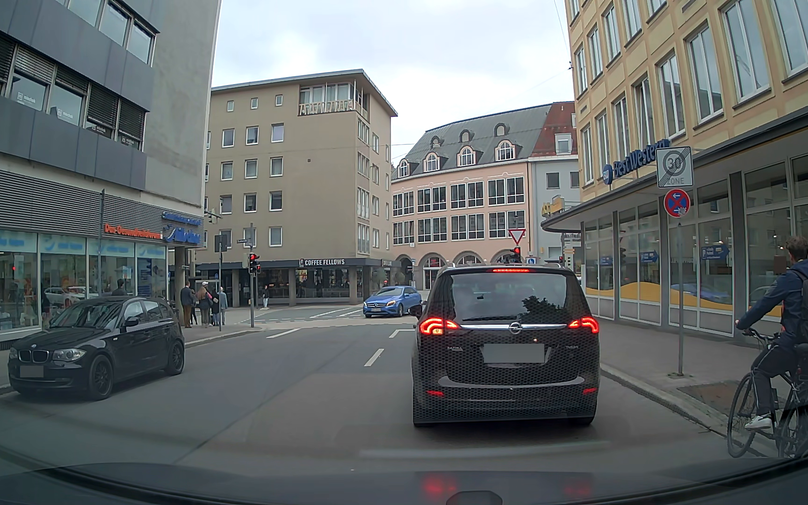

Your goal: Follow the waypoints while adhering to traffic rules and regulations

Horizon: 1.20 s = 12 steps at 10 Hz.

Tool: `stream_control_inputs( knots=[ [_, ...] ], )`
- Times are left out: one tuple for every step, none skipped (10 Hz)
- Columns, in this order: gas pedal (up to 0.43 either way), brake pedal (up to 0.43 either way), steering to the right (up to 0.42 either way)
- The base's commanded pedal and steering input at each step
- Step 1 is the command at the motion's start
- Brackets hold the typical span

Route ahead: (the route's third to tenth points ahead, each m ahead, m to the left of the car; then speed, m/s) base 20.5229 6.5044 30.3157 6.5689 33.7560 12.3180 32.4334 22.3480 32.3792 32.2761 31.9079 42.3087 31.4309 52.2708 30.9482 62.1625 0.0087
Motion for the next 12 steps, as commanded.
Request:
stream_control_inputs(
  knots=[
    [0.0,0.152,-0.139],
    [0.0,0.152,-0.139],
    [0.0,0.159,-0.136],
    [0.0,0.159,-0.129],
    [0.0,0.159,-0.124],
    [0.0,0.159,-0.123],
    [0.0,0.159,-0.123],
    [0.0,0.159,-0.123],
    [0.0,0.159,-0.123],
    [0.0,0.159,-0.123],
    [0.0,0.159,-0.123],
    [0.0,0.159,-0.124]
  ],
)
